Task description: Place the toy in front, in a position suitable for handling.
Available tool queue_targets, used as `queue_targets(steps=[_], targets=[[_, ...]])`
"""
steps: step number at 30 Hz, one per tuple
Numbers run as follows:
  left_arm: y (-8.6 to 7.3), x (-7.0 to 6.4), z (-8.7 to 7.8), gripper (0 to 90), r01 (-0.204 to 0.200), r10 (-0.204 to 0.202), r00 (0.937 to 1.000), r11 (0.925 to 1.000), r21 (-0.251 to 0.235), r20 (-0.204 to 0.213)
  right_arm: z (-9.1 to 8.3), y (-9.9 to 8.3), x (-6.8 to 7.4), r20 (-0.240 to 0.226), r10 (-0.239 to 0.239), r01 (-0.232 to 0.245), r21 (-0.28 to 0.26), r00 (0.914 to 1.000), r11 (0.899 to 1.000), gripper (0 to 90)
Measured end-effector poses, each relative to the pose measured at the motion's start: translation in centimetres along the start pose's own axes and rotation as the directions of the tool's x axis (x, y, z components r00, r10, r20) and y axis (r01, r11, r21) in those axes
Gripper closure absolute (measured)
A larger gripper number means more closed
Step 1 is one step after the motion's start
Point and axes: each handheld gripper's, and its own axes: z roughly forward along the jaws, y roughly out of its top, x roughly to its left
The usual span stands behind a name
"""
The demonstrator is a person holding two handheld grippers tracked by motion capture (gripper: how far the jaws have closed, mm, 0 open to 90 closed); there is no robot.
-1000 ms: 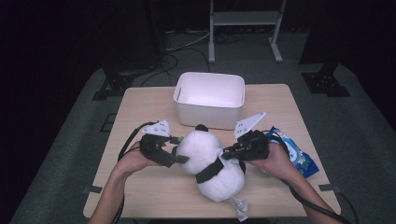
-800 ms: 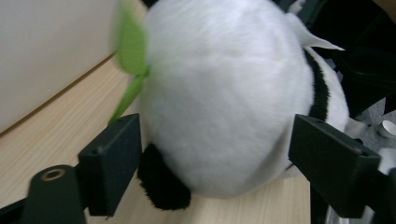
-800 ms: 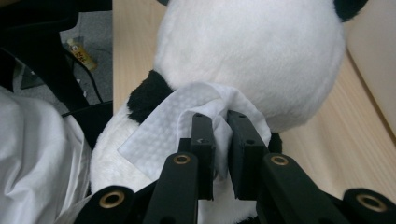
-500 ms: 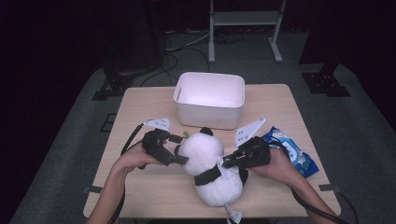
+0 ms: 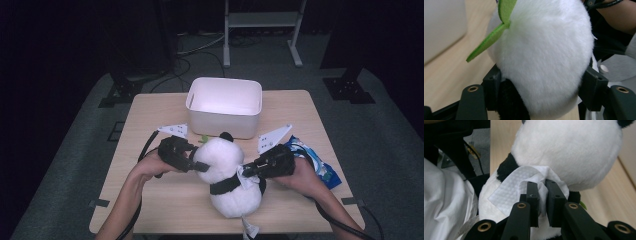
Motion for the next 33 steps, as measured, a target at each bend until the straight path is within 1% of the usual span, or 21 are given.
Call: queue_targets(steps=[1,3,5,6,7,8,9,10,12,13,14,16,21,25,27,28,29,30,31,32,33], targets=[[0.5,-0.4,-0.5,32.6,-0.035,0.035,0.9987,0.9994,-0.003,-0.036,-0.3,0.2,-0.2,0.011,0.006,-0.006,-0.010,0.9999,1.000,81.2],[1.0,-0.8,-0.9,32.8,-0.074,0.075,0.9942,0.9972,0.007,-0.078,-0.6,0.3,-0.5,0.030,0.014,-0.014,-0.016,0.9994,1.000,81.4],[1.5,-1.3,-1.2,32.9,-0.104,0.106,0.9872,0.9943,0.021,-0.119,-0.8,0.4,-1.0,0.056,0.033,-0.032,-0.021,0.9979,0.999,81.6],[1.7,-1.5,-1.3,32.9,-0.116,0.118,0.9842,0.9929,0.027,-0.132,-0.8,0.4,-1.3,0.065,0.045,-0.043,-0.024,0.9969,0.999,81.7],[2.0,-1.9,-1.4,32.9,-0.137,0.142,0.9778,0.9897,0.043,-0.154,-0.8,0.5,-1.6,0.073,0.053,-0.051,-0.026,0.9959,0.998,81.8],[2.0,-1.9,-1.4,32.9,-0.137,0.142,0.9778,0.9897,0.043,-0.154,-0.8,0.5,-1.6,0.073,0.053,-0.051,-0.026,0.9959,0.998,81.8],[2.2,-2.1,-1.5,32.9,-0.149,0.157,0.9724,0.9872,0.058,-0.173,-0.9,0.6,-1.9,0.085,0.064,-0.062,-0.027,0.9943,0.998,81.8],[2.6,-2.5,-1.5,32.8,-0.170,0.185,0.9614,0.9814,0.089,-0.204,-0.9,0.9,-2.4,0.100,0.082,-0.079,-0.033,0.9916,0.996,82.1],[2.8,-2.7,-1.5,32.8,-0.182,0.203,0.9552,0.9770,0.111,-0.216,-1.0,1.3,-2.8,0.110,0.083,-0.080,-0.029,0.9904,0.996,82.2],[2.8,-2.7,-1.5,32.7,-0.182,0.203,0.9552,0.9770,0.111,-0.216,-1.0,1.5,-2.9,0.118,0.087,-0.083,-0.033,0.9892,0.996,82.4],[2.8,-2.9,-1.5,32.7,-0.187,0.209,0.9526,0.9752,0.119,-0.221,-1.2,1.7,-3.1,0.121,0.089,-0.086,-0.035,0.9887,0.996,82.4],[2.8,-2.9,-1.5,32.7,-0.187,0.210,0.9521,0.9747,0.123,-0.222,-1.3,1.9,-3.1,0.123,0.091,-0.087,-0.037,0.9882,0.996,82.5],[2.8,-3.2,-1.2,32.2,-0.187,0.212,0.9532,0.9738,0.129,-0.216,-1.8,2.5,-3.2,0.143,0.083,-0.078,-0.039,0.9863,0.996,83.0],[2.9,-3.4,-1.0,31.6,-0.198,0.225,0.9518,0.9700,0.140,-0.208,-2.5,2.5,-3.2,0.151,0.092,-0.084,-0.058,0.9843,0.995,83.0],[3.0,-3.5,-0.7,31.4,-0.208,0.236,0.9509,0.9666,0.150,-0.201,-3.0,2.5,-3.2,0.160,0.096,-0.085,-0.070,0.9825,0.994,83.1],[3.1,-3.6,-0.5,31.3,-0.213,0.240,0.9515,0.9652,0.152,-0.193,-3.5,2.6,-3.2,0.158,0.103,-0.088,-0.097,0.9821,0.991,83.2],[3.1,-3.6,-0.5,31.1,-0.213,0.240,0.9515,0.9652,0.152,-0.193,-3.7,2.6,-3.2,0.158,0.106,-0.089,-0.108,0.9818,0.990,83.2],[3.2,-3.7,0.0,31.1,-0.219,0.246,0.9519,0.9631,0.156,-0.182,-3.9,2.7,-3.3,0.153,0.110,-0.093,-0.117,0.9821,0.989,83.2],[3.2,-3.7,0.0,31.0,-0.219,0.246,0.9519,0.9631,0.156,-0.182,-3.9,2.7,-3.3,0.153,0.110,-0.093,-0.117,0.9821,0.989,83.2],[3.4,-3.8,0.3,31.0,-0.231,0.258,0.9500,0.9594,0.163,-0.176,-4.0,3.0,-3.2,0.152,0.106,-0.087,-0.128,0.9826,0.988,83.2],[3.5,-3.9,0.4,31.0,-0.232,0.260,0.9501,0.9583,0.166,-0.172,-4.0,3.1,-3.1,0.148,0.104,-0.085,-0.128,0.9834,0.988,83.1]])
